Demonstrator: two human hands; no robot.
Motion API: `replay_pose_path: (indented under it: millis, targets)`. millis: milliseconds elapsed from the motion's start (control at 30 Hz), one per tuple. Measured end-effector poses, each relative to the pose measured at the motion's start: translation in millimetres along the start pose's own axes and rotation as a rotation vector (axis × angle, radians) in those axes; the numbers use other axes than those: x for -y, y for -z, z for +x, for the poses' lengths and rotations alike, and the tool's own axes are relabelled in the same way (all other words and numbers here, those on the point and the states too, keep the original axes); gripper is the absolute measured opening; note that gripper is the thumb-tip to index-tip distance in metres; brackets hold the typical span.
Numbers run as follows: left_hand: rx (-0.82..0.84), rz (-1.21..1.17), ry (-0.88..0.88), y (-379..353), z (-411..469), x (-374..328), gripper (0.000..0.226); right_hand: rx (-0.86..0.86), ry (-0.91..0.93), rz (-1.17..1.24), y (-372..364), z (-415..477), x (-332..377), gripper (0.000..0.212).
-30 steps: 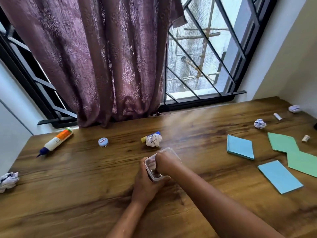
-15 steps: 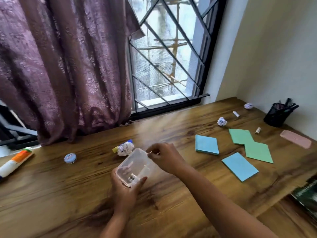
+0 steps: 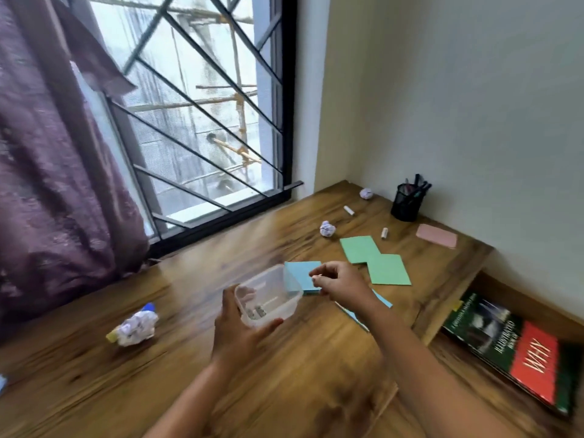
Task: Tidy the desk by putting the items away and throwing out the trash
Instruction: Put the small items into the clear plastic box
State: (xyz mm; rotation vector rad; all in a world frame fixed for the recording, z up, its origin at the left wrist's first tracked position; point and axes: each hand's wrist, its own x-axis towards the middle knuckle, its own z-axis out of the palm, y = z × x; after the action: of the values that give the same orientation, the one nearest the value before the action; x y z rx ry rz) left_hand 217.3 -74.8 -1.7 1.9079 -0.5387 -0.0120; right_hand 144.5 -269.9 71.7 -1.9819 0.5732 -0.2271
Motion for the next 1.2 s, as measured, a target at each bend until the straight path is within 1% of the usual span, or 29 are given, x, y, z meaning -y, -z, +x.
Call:
replay_pose_path:
  millis: [100,233,333,467,500,600,667,700,800,867,933,1000,1067,1133,1167,1200]
  targets:
    - [-0.005,0.011,-0.015,-17,21,-2,0.078,-0.046,-0.089,0.011,15,9,-17,0.013]
    - [-0.019,-0.037,0.024,-48,56,-1,0.077,-0.118,-0.188,-0.055,39,37,-42,0.011]
    - [-0.036,-0.067,0.036,-71,93,3,0.079,-0.188,-0.244,-0.089,57,74,-59,0.007]
    - [-0.045,-0.125,0.058,-98,157,13,0.081,-0.284,-0.291,-0.183,80,139,-78,0.006]
    - [-0.031,-0.145,0.060,-106,174,19,0.080,-0.316,-0.296,-0.216,87,158,-85,0.009]
    - [0.001,-0.155,0.060,-128,210,38,0.078,-0.419,-0.308,-0.331,104,208,-108,0.029]
    - [0.006,-0.128,0.053,-139,222,49,0.079,-0.440,-0.347,-0.448,110,235,-123,0.038]
    - [0.004,-0.126,0.047,-142,225,52,0.079,-0.423,-0.366,-0.512,112,244,-130,0.040]
    - [0.026,-0.145,0.032,-147,232,56,0.085,-0.376,-0.394,-0.698,114,261,-147,0.037]
    - [0.034,-0.138,0.011,-149,232,54,0.089,-0.410,-0.386,-0.838,116,267,-152,0.031]
    - [0.011,-0.107,-0.020,-149,229,53,0.087,-0.456,-0.359,-0.899,117,272,-149,0.031]
    - [-0.013,-0.077,-0.036,-152,224,53,0.085,-0.470,-0.298,-0.824,114,274,-138,0.030]
    - [-0.029,-0.064,-0.047,-156,225,53,0.085,-0.467,-0.111,-0.596,100,275,-114,0.024]
    - [-0.028,-0.056,-0.039,-160,233,54,0.085,-0.376,0.125,-0.287,77,273,-74,0.017]
    - [-0.023,-0.059,-0.035,-163,237,55,0.085,-0.296,0.212,-0.188,63,270,-54,0.015]
    - [-0.012,-0.057,-0.039,-166,240,56,0.085,-0.220,0.269,-0.151,50,266,-38,0.014]
